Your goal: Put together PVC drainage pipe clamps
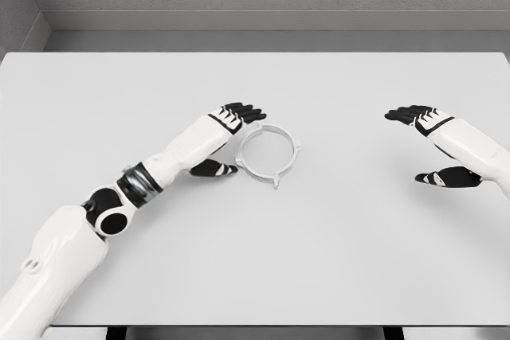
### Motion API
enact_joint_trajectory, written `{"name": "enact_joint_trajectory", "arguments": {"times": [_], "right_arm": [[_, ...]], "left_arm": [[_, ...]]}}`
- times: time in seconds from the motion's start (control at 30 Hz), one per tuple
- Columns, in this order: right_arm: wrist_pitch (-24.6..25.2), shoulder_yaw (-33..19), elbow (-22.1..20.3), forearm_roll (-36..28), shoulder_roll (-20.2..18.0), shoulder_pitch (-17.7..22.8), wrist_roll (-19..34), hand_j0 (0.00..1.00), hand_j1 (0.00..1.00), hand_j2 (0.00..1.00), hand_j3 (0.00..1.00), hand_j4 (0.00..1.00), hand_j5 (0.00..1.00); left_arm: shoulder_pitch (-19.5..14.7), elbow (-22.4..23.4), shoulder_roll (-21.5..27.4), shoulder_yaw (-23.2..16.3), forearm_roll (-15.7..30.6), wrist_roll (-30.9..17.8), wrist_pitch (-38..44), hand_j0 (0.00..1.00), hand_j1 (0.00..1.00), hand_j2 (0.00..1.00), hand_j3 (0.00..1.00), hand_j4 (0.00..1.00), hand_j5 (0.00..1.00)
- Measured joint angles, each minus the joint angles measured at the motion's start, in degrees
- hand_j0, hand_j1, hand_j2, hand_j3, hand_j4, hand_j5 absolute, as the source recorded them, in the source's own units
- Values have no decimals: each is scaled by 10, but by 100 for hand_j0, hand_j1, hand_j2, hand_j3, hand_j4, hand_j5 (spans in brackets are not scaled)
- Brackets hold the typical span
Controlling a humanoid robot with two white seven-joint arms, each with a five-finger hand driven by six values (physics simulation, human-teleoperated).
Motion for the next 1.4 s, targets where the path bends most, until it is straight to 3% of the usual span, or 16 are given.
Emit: {"name": "enact_joint_trajectory", "arguments": {"times": [1.4], "right_arm": [[0, -2, 0, 0, 0, -1, 0, 100, 100, 100, 100, 100, 100]], "left_arm": [[-8, 28, -28, 2, -18, 0, 0, 100, 100, 100, 100, 100, 100]]}}
